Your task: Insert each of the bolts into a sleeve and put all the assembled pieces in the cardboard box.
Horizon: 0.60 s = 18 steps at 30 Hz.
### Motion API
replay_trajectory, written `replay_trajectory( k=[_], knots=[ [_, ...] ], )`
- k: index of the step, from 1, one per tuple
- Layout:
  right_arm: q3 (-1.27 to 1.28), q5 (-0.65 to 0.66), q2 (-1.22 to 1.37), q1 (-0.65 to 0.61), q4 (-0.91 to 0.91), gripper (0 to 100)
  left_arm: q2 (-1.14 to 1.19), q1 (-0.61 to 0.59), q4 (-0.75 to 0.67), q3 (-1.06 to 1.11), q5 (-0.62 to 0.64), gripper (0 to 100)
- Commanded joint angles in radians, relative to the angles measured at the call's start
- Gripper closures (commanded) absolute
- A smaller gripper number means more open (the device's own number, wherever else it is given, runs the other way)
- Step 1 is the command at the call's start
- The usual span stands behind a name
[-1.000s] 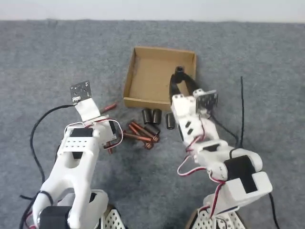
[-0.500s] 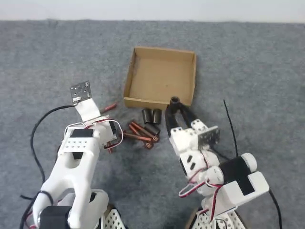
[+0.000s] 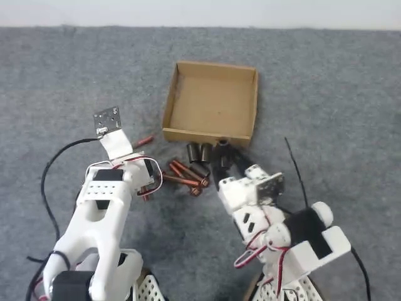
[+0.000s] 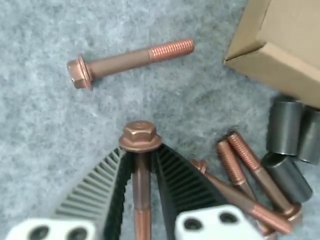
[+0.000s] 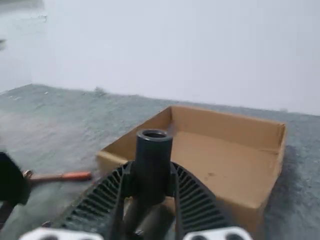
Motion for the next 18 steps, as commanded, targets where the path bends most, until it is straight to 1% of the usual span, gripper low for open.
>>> replay_trajectory(
  k=[1,3,6,9,11,15,18],
  knots=[
    [0.025,-0.009,-0.01,-0.09,0.033,99.1,-0.084,-0.005,-0.08,-0.036,-0.012,99],
    [0.025,-0.009,-0.012,-0.114,0.039,99.1,-0.109,0.0,-0.097,-0.035,-0.014,99],
    [0.025,-0.009,-0.007,-0.114,0.038,99.1,-0.164,0.006,-0.1,-0.041,-0.014,99],
    [0.023,-0.009,-0.007,-0.114,0.039,99.1,-0.233,0.025,-0.164,-0.033,-0.012,99],
    [0.023,-0.009,-0.007,-0.114,0.039,99.1,-0.276,0.054,-0.198,-0.013,-0.014,99],
    [0.023,-0.009,-0.007,-0.114,0.039,99.1,-0.339,0.133,-0.31,0.045,-0.014,99],
    [0.023,-0.009,-0.005,-0.116,0.039,99.1,-0.39,0.17,-0.339,0.073,-0.012,99]
  ],
)
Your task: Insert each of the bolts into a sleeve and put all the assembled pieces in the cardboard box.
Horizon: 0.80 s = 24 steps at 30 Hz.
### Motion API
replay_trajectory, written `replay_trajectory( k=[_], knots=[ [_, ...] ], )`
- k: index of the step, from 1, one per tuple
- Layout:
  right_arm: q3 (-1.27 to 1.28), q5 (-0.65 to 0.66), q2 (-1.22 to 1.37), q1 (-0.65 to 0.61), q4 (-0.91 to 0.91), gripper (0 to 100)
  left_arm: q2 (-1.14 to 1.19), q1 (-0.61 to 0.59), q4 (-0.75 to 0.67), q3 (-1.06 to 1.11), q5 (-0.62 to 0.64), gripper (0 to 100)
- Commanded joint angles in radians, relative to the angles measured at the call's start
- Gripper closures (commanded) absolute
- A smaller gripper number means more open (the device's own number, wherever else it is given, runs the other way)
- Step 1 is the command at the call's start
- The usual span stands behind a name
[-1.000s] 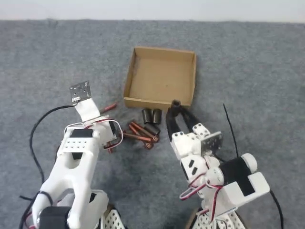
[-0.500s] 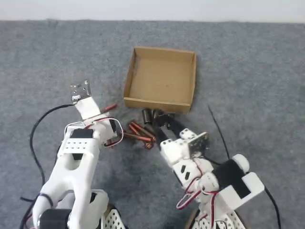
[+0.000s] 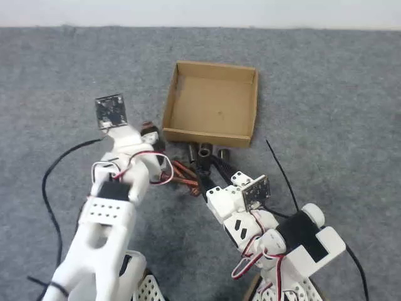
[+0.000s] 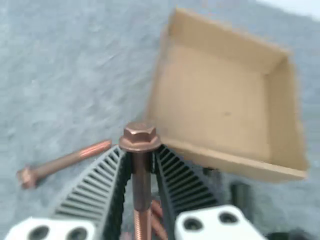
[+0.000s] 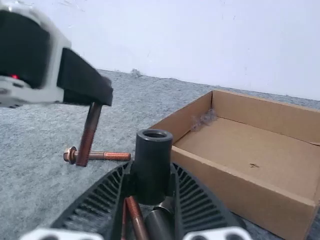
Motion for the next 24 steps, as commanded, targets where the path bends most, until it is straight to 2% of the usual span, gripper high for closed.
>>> replay_trajectory(
  k=[1,9,13,17,24],
  knots=[
    [0.023,-0.009,-0.005,-0.01,0.001,99.1,-0.124,0.052,-0.071,0.013,-0.008,99],
    [0.021,-0.009,-0.004,-0.045,0.018,99.1,-0.354,0.063,-0.071,0.087,-0.005,99],
    [0.023,-0.009,-0.005,-0.096,0.09,99.1,-0.453,0.12,-0.071,0.151,-0.005,99],
    [0.023,-0.009,-0.005,-0.101,0.096,99.1,-0.551,0.166,-0.071,0.219,-0.006,99],
    [0.021,-0.009,-0.005,-0.108,0.102,99.1,-0.749,0.169,-0.069,0.308,-0.005,99]
  ],
)
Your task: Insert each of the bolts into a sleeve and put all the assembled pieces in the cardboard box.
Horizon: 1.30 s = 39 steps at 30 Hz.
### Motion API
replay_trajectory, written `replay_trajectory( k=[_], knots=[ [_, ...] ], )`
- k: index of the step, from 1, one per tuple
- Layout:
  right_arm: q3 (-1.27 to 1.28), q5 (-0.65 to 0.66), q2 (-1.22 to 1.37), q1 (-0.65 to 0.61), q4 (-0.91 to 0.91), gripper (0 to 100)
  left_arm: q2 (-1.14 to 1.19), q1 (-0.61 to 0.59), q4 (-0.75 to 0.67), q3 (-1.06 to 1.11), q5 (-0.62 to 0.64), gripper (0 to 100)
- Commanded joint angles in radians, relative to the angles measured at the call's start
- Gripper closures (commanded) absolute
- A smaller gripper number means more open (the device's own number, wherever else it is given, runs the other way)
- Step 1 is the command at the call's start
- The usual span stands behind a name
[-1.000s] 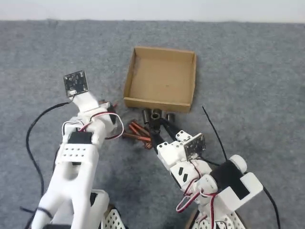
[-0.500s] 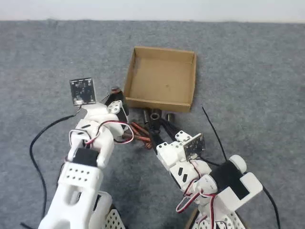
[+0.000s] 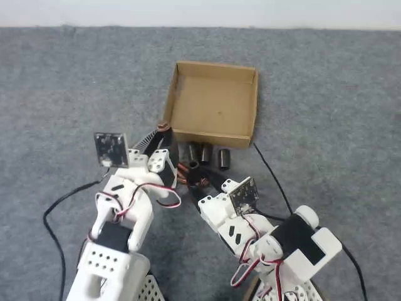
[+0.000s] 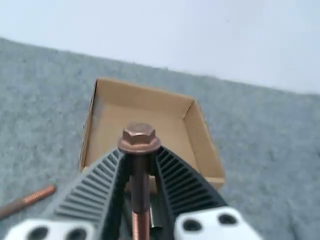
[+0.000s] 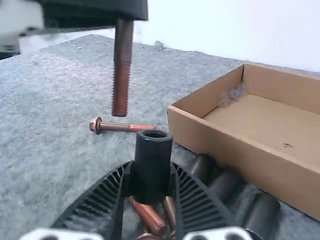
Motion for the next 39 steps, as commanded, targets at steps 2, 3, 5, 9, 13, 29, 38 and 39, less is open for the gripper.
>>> replay_trajectory(
  k=[2,3,5,9,13,29,38,39],
  knots=[
    [0.021,-0.009,-0.005,-0.035,0.016,99.1,-0.178,0.009,-0.032,0.03,-0.005,99],
    [0.021,-0.008,-0.005,-0.044,0.031,99.1,-0.198,0.009,-0.032,0.039,-0.005,99],
    [0.018,-0.008,-0.005,-0.05,0.044,99.1,-0.232,0.011,-0.032,0.062,-0.003,99],
    [0.018,-0.008,-0.005,-0.05,0.044,99.1,-0.262,0.031,-0.037,0.093,-0.003,99],
    [0.018,-0.008,-0.005,-0.05,0.044,99.1,-0.261,0.08,-0.034,0.102,-0.003,99],
    [0.023,0.086,-0.007,-0.05,0.042,99.1,-0.259,0.097,0.031,0.12,0.058,99],
    [0.023,0.089,-0.007,-0.05,0.044,99.1,-0.259,0.124,0.008,0.173,0.057,99],
    [0.023,0.089,-0.007,-0.048,0.044,99.1,-0.259,0.123,0.011,0.173,0.057,99]
  ],
)
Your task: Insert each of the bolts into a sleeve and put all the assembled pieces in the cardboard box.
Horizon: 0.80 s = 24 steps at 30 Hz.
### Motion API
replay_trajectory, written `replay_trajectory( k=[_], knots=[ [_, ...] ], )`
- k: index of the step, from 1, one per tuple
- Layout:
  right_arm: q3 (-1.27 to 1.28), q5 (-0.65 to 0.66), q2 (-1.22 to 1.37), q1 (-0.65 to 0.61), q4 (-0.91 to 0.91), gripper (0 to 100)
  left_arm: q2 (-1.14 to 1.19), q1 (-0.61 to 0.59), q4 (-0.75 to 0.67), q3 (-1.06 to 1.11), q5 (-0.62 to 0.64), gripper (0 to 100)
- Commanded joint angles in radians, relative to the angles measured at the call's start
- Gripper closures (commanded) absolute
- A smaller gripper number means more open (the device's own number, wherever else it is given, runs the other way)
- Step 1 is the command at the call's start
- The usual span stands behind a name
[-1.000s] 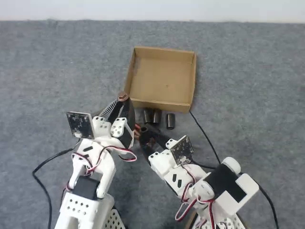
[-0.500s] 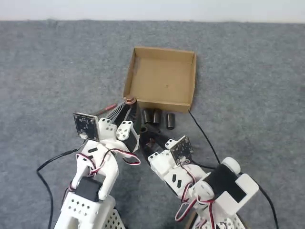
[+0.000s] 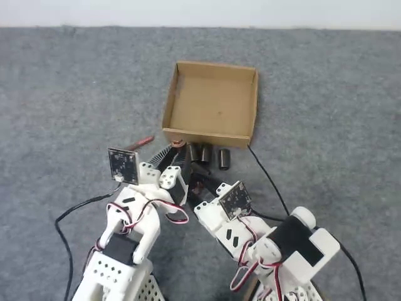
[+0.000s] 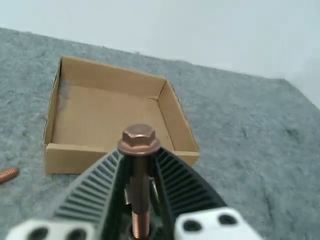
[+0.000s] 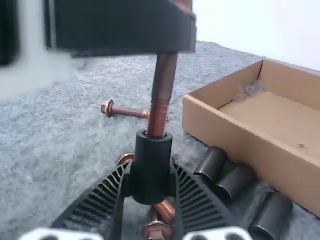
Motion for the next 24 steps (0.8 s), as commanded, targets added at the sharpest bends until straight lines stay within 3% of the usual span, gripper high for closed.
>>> replay_trajectory(
  k=[1,24],
  knots=[
    [0.023,0.018,-0.007,-0.001,0.001,99.1,-0.028,0.006,-0.012,-0.016,0.018,99],
    [0.026,0.017,-0.016,0.051,-0.001,99.1,-0.035,0.066,0.21,-0.016,0.015,99]
  ],
)
